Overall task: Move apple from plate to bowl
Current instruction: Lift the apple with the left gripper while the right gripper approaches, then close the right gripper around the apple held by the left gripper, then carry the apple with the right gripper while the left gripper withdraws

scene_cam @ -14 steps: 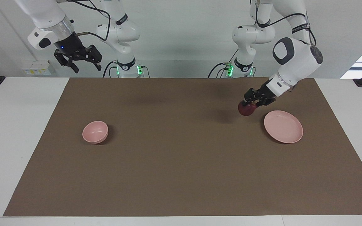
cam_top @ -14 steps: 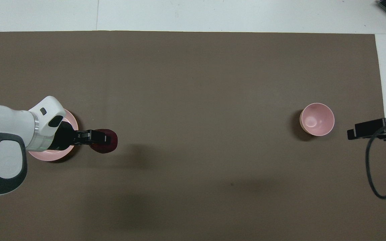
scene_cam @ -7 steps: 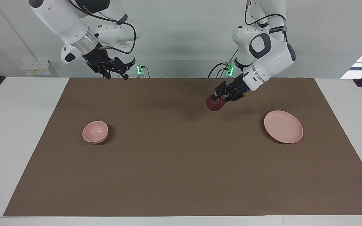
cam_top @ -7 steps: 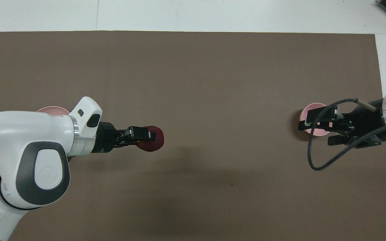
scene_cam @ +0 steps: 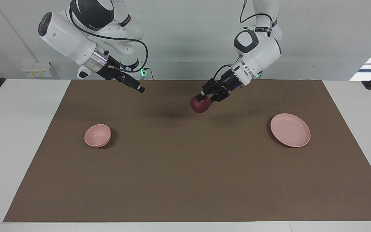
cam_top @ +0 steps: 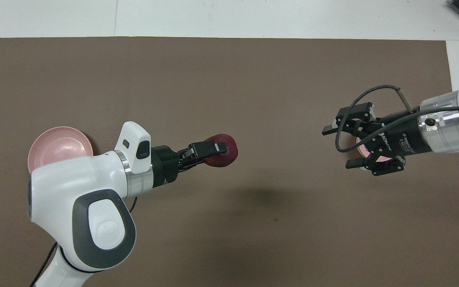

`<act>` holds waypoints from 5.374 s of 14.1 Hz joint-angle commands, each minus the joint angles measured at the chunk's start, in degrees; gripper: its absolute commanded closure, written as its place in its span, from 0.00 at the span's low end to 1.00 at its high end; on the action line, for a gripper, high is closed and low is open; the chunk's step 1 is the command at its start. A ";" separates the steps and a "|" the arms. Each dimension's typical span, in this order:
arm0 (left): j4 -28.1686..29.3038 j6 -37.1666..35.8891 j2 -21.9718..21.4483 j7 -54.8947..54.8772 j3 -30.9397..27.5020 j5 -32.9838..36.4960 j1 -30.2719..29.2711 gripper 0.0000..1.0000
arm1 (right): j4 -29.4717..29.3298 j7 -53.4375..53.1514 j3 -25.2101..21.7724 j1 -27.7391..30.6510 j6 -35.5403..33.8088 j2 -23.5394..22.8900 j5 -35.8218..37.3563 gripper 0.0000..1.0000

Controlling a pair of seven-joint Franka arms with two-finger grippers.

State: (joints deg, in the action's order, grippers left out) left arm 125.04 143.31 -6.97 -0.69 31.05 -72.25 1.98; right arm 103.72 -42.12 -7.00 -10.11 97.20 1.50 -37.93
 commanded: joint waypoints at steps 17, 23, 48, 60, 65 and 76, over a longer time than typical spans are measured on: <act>-5.42 21.66 2.05 0.69 12.45 -9.84 0.21 1.00 | -0.72 -13.78 0.59 -6.32 4.92 -7.57 -18.58 0.00; -5.42 21.57 1.96 0.78 12.45 -9.75 0.22 1.00 | -0.63 -13.78 0.76 -8.43 5.63 -7.74 -18.58 0.00; -5.16 21.05 1.96 0.34 12.37 -9.75 0.04 0.80 | -2.21 -12.99 0.76 -8.00 4.76 -9.23 -20.34 1.00; -2.62 18.86 1.70 -1.24 7.10 -3.88 0.13 0.00 | -5.37 -2.90 -0.03 -3.77 1.15 -8.53 -8.58 1.00; -0.50 3.60 1.00 -1.07 -1.23 12.62 0.13 0.00 | -5.55 9.92 -0.03 -2.19 2.73 -8.36 7.47 1.00; -5.76 -27.91 2.22 -1.06 -23.64 65.55 0.56 0.00 | -2.57 48.06 0.06 5.97 14.59 -15.38 31.42 1.00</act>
State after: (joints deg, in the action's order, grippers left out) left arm 121.84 118.03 -5.09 -1.45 10.44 -11.05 1.78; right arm 100.40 0.38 -7.42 -6.10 110.15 -13.52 -8.53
